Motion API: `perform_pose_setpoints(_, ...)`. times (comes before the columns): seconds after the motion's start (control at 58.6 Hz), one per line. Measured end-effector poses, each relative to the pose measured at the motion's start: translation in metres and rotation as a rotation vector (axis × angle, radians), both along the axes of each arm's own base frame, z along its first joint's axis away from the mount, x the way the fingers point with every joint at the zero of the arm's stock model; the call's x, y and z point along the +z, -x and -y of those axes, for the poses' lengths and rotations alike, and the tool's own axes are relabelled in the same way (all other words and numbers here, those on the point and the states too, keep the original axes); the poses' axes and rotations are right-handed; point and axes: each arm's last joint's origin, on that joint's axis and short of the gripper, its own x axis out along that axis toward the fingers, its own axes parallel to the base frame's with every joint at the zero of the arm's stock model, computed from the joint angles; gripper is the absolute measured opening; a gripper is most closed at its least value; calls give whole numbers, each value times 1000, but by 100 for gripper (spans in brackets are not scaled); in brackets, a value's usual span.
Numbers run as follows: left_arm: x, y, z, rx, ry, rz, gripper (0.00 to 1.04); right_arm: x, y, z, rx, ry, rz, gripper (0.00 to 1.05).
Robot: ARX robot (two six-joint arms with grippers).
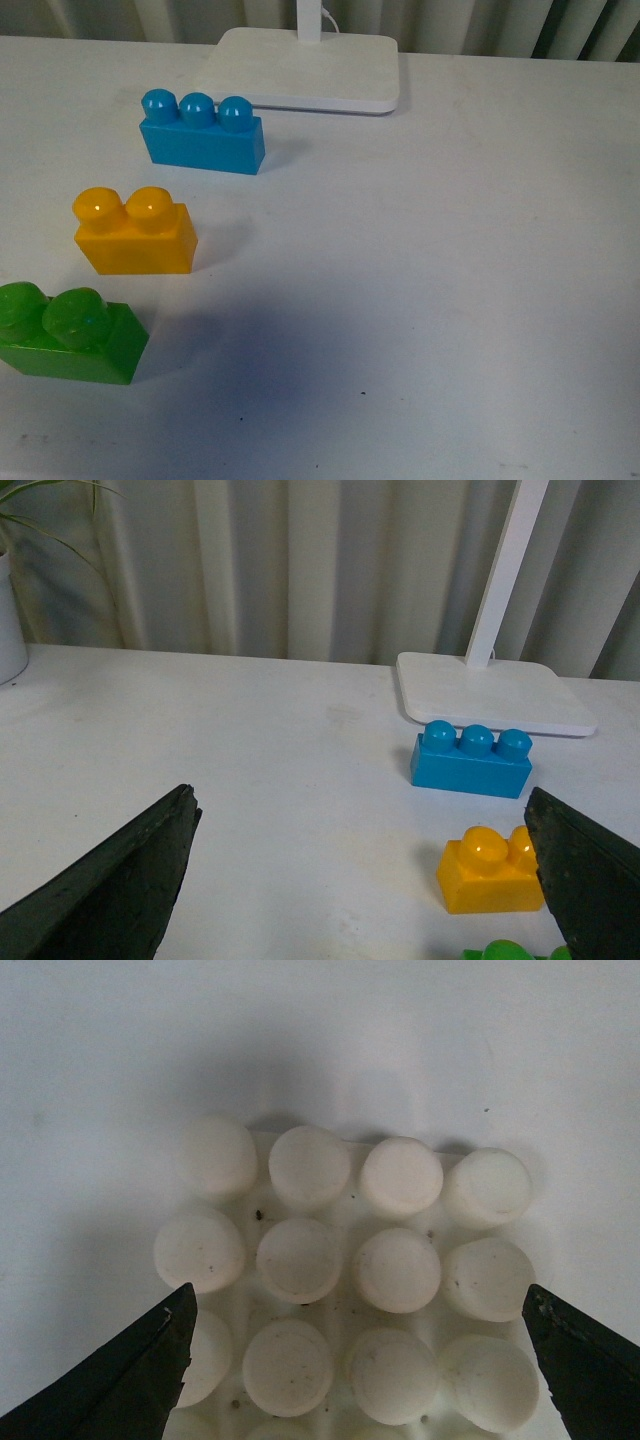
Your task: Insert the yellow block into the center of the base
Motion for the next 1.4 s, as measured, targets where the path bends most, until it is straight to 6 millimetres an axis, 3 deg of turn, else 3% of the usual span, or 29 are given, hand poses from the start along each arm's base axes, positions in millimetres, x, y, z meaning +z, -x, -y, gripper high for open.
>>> perform_pose_setpoints(0.256, 0, 0, 0, 0, 0, 0, 98, -8, 3, 13, 7, 16, -33, 96)
perform_pose_setpoints(0.716, 0, 0, 0, 0, 0, 0, 98, -22, -2, 7, 48, -30, -78, 96)
perform_pose_setpoints(0.921, 0, 0, 0, 0, 0, 0, 98, -23, -2, -13, 50, -63, -89, 96)
perform_pose_setpoints(1.398, 0, 0, 0, 0, 0, 0, 98, -19, 2, -113, 45, -127, -117, 96)
